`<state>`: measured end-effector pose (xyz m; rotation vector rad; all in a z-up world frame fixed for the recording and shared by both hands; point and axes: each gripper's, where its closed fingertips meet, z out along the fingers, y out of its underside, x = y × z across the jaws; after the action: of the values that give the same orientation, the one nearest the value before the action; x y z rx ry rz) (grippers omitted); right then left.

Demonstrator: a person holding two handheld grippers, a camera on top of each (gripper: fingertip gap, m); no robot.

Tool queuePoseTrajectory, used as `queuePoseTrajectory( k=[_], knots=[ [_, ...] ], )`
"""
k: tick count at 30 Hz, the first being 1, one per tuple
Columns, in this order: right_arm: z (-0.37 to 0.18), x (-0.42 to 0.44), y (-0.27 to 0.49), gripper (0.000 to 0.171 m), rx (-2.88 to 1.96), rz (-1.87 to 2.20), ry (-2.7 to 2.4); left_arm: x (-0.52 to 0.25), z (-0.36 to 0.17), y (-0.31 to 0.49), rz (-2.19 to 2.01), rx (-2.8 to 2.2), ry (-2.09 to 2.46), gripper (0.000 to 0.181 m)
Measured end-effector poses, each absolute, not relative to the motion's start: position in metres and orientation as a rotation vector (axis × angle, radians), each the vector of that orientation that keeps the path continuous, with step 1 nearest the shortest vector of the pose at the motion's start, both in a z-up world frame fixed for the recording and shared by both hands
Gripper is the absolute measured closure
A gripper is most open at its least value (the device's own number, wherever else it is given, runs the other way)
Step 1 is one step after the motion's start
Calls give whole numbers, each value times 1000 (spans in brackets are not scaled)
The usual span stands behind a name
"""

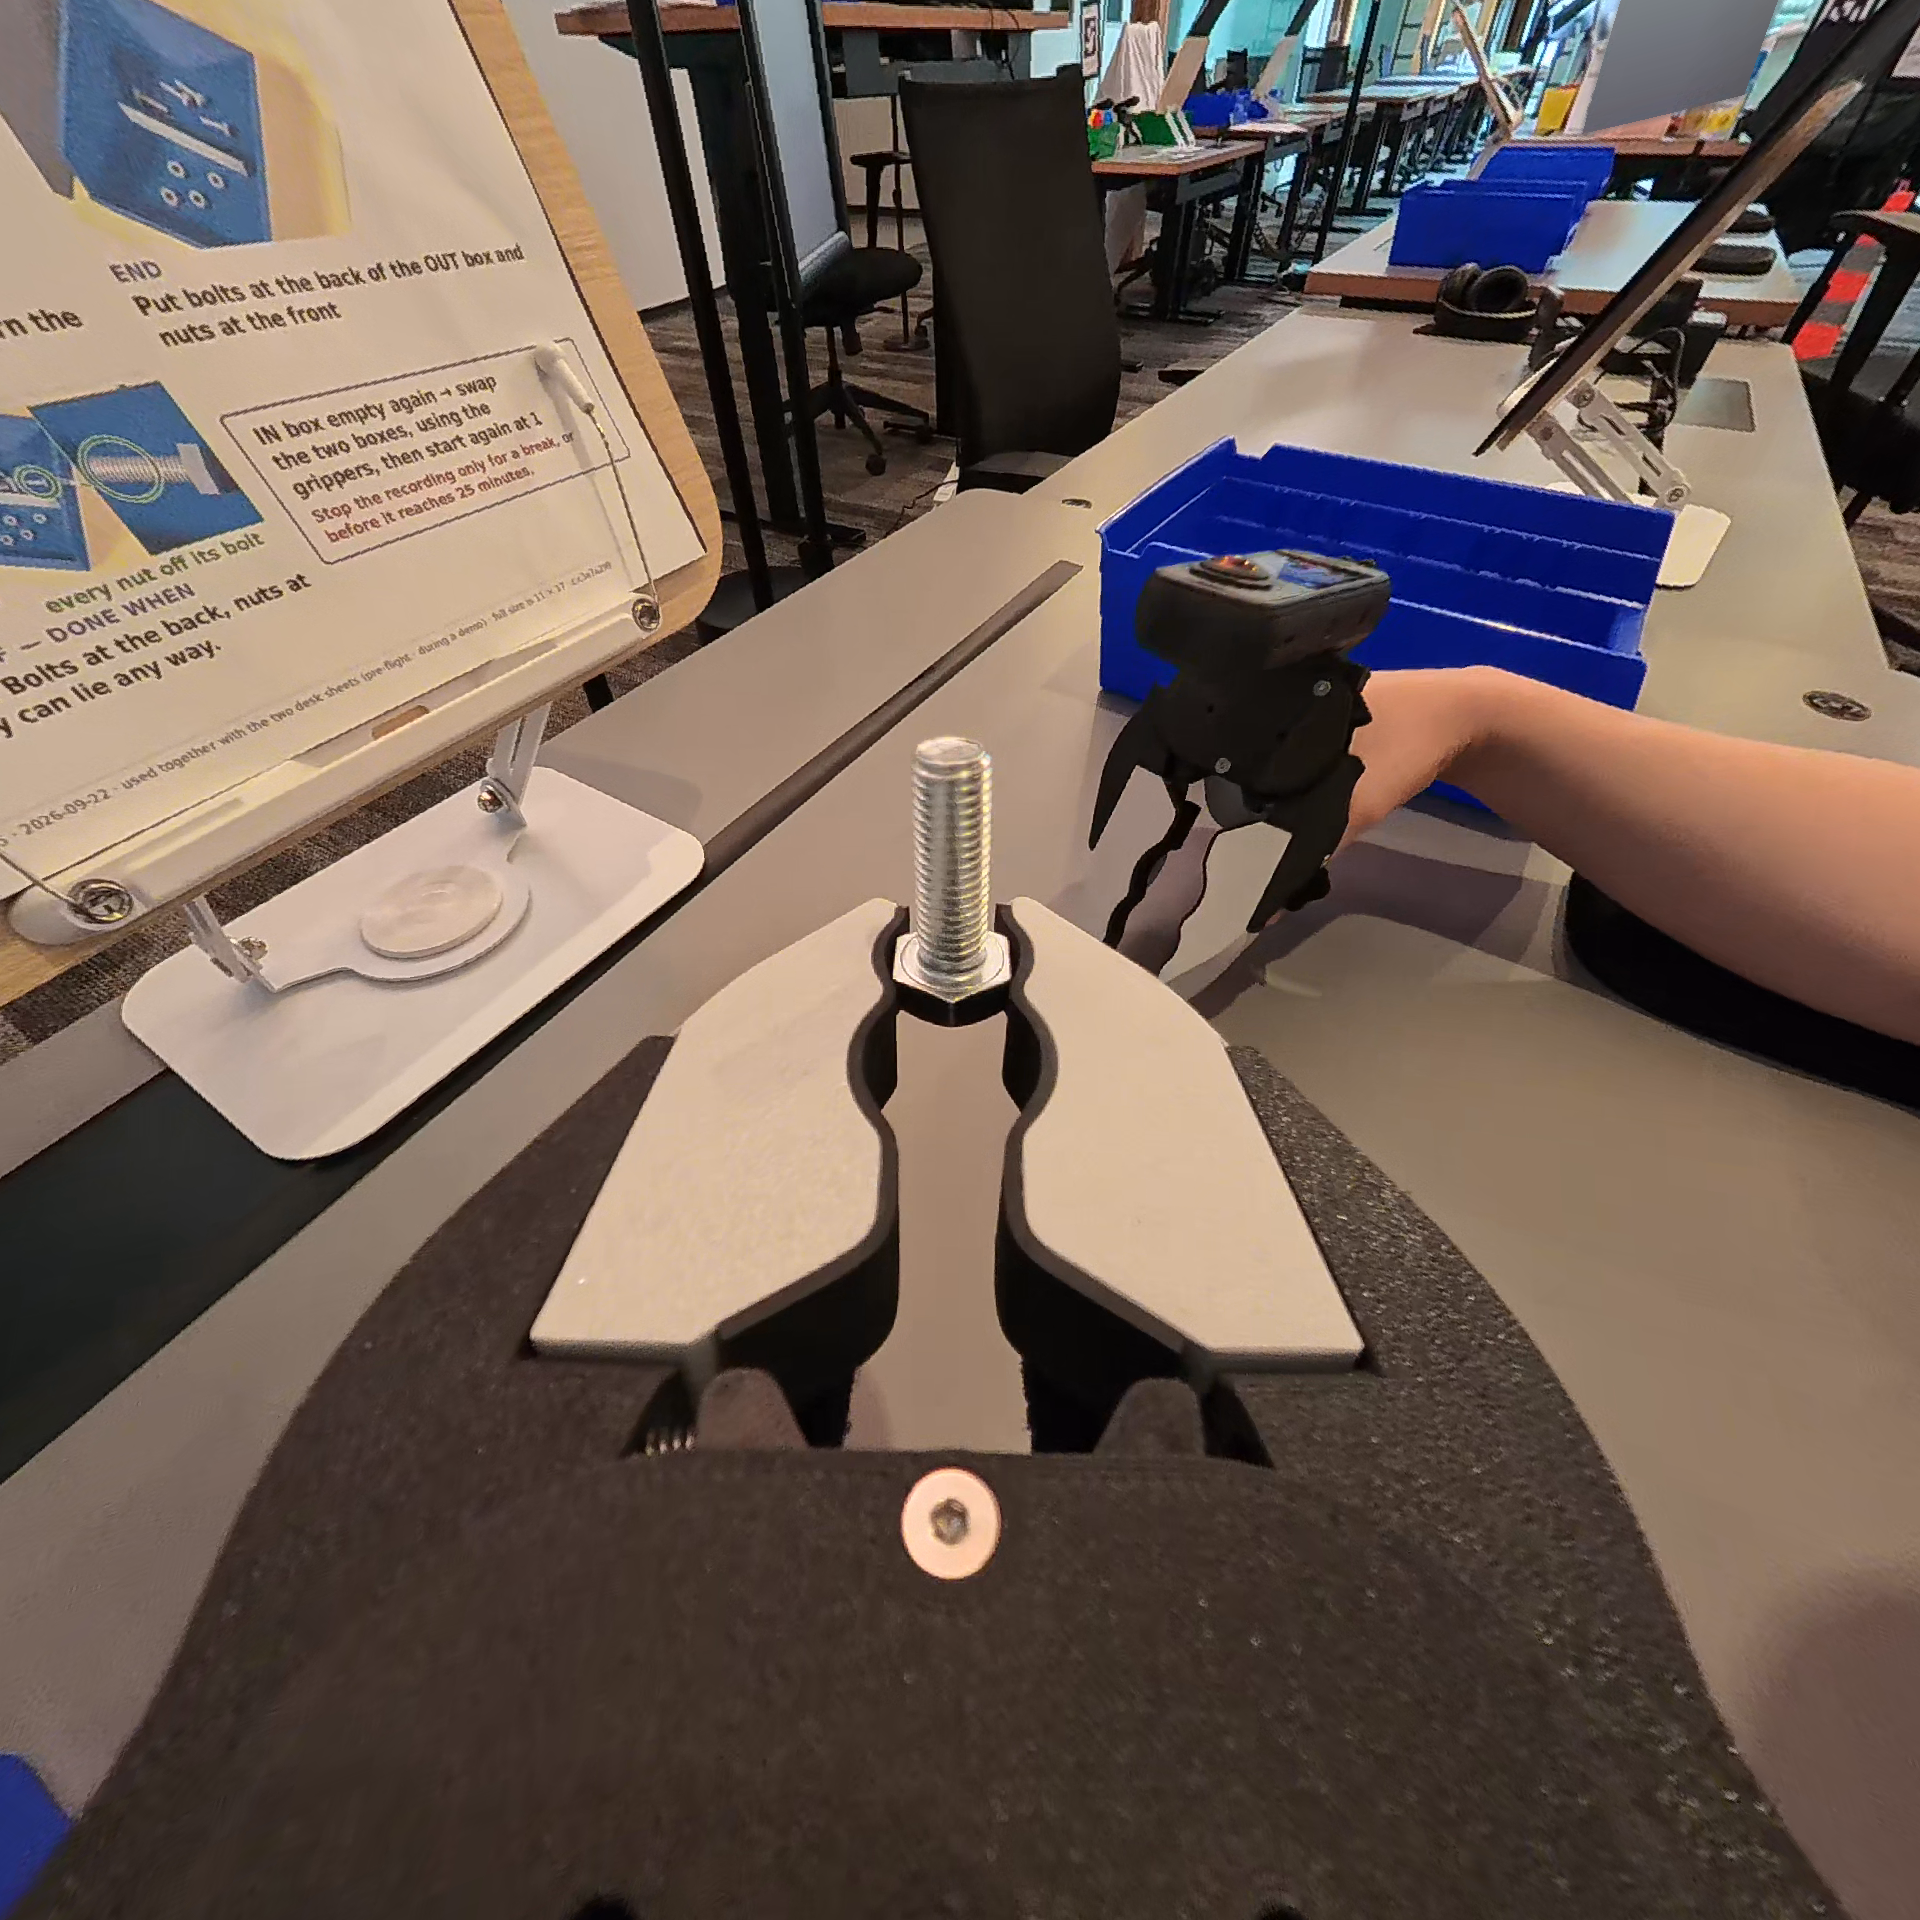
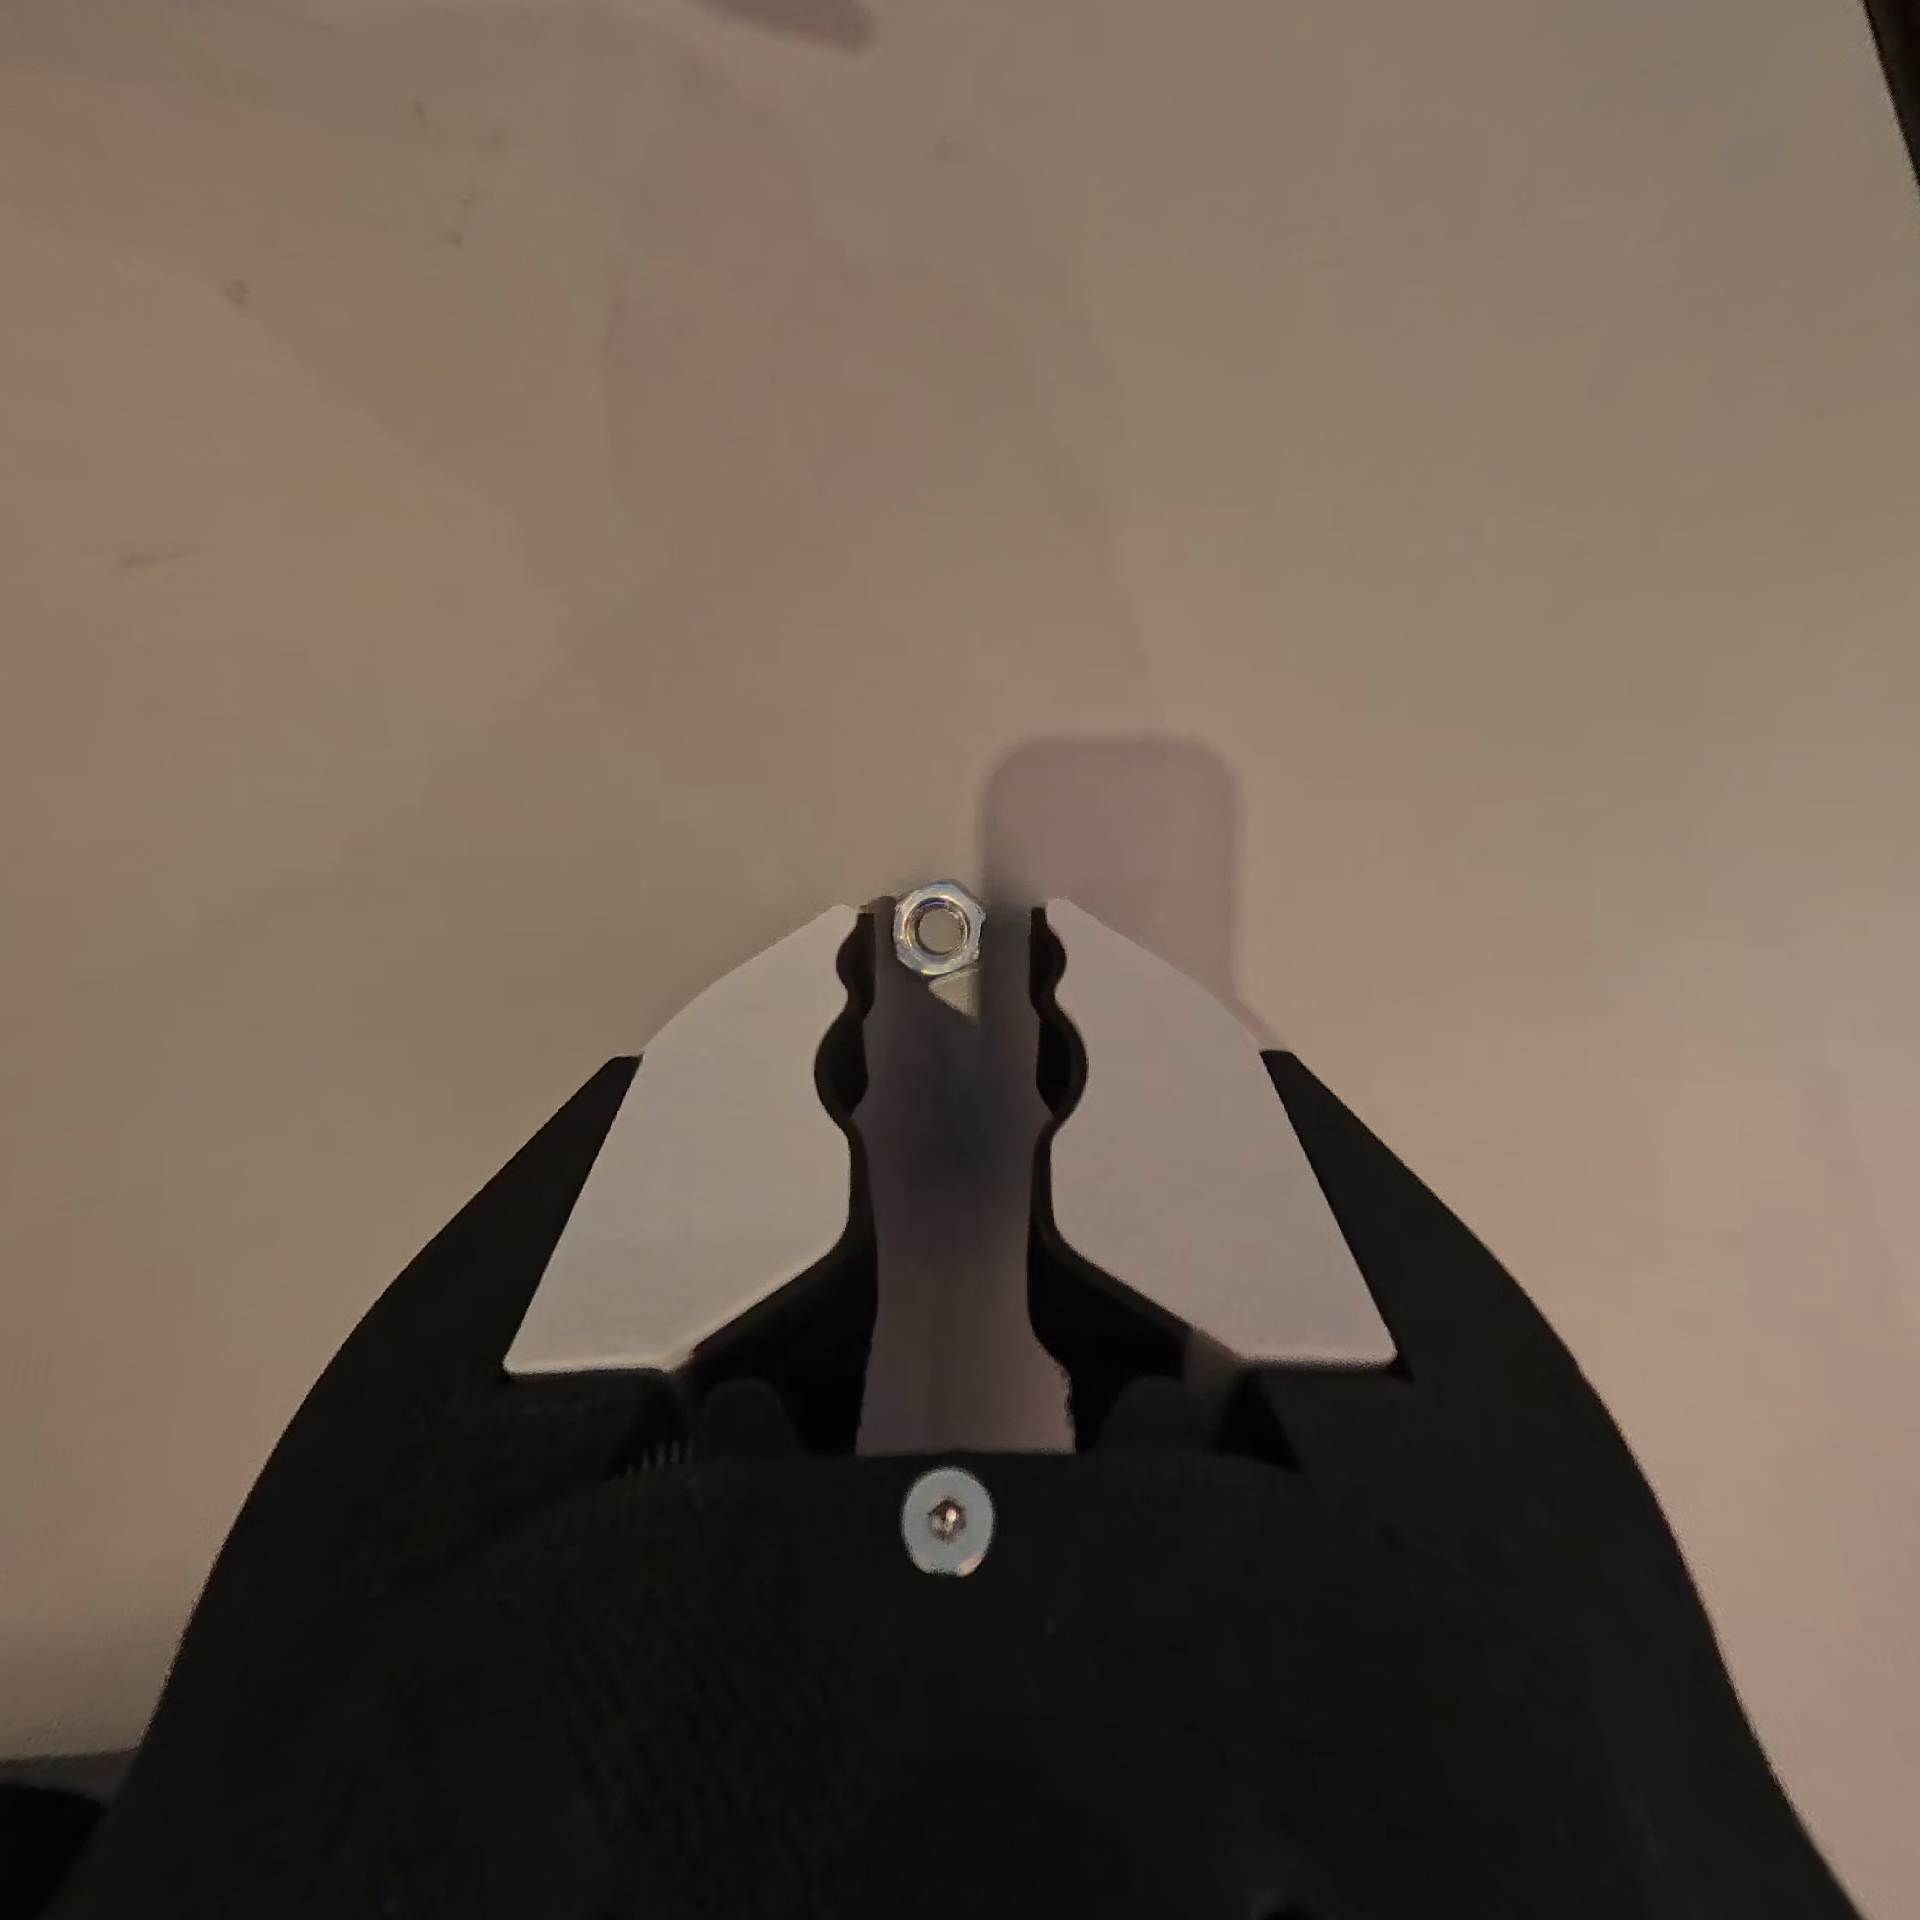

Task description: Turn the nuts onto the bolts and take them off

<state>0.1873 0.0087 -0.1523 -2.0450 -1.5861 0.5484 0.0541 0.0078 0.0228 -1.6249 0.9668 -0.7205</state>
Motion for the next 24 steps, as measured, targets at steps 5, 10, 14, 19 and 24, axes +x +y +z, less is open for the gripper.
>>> queuePoseTrajectory(
  k=[5,10,14,19,24],
  knots=[
    [-151,186,9,146,-2069,546,-1566,54,21,8,-713,-1632,973,166],
    [-154,186,10,150,-2075,514,-1583,55,20,9,-705,-1636,978,166],
    [-158,188,9,153,-2081,499,-1603,56,17,9,-706,-1642,985,166],
    [-159,190,9,153,-2087,515,-1600,60,9,9,-660,-1656,1029,166],
    [-159,192,8,150,-2070,504,-1620,67,-1,5,-633,-1672,1080,166]
  ],
)
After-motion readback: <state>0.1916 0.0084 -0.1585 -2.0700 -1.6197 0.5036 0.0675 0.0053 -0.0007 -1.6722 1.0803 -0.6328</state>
